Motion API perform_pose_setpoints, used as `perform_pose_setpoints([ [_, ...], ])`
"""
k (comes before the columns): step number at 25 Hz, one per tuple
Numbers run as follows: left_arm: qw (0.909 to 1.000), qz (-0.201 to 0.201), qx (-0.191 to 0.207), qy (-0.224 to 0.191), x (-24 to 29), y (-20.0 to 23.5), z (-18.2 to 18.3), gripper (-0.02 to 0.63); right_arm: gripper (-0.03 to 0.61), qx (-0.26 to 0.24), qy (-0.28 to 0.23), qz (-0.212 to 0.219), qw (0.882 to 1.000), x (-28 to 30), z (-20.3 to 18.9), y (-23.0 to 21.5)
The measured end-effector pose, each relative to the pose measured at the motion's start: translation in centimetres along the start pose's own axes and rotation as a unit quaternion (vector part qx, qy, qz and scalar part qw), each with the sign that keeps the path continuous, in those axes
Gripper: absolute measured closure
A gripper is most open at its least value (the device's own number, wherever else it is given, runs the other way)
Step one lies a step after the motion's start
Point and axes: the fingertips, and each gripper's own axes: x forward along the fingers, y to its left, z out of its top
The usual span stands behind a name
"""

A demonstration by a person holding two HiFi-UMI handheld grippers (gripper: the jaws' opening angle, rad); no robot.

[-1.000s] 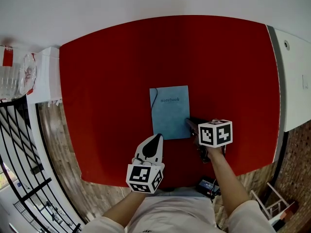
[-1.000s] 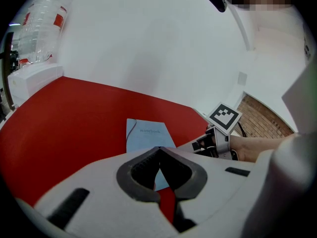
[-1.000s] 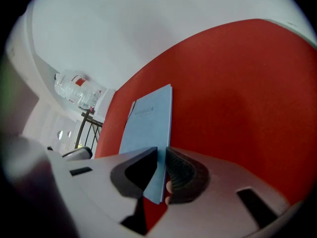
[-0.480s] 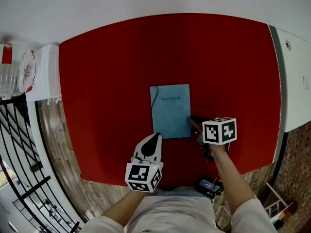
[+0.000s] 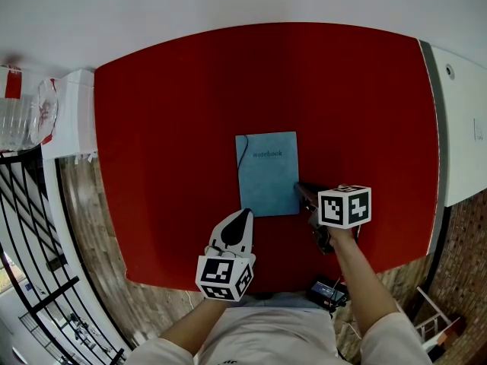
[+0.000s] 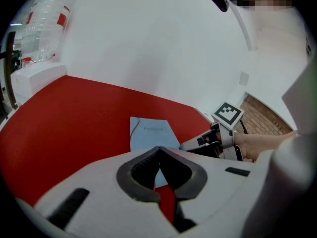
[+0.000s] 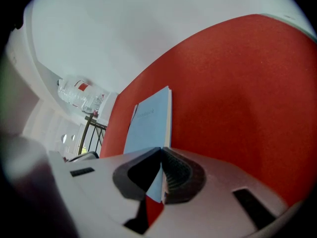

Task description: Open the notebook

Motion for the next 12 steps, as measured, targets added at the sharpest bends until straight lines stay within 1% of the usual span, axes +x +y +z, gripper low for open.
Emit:
perform_pose_setpoints([
  [6,1.0,0.0,0.0,-0.006,-0.7,0.0,0.2,0.607,0.565,-0.029,-0.01,-0.011,0.999,-1.3,0.5,1.4],
  [9,0.9999,0.001,-0.003,-0.012,-1.3,0.4,0.3,0.607,0.568,-0.052,-0.016,-0.018,0.998,-2.5,1.0,3.2],
  [12,0.9997,0.003,-0.008,-0.021,-2.0,0.8,0.6,0.607,0.569,-0.086,-0.021,-0.023,0.996,-3.5,1.5,5.8],
])
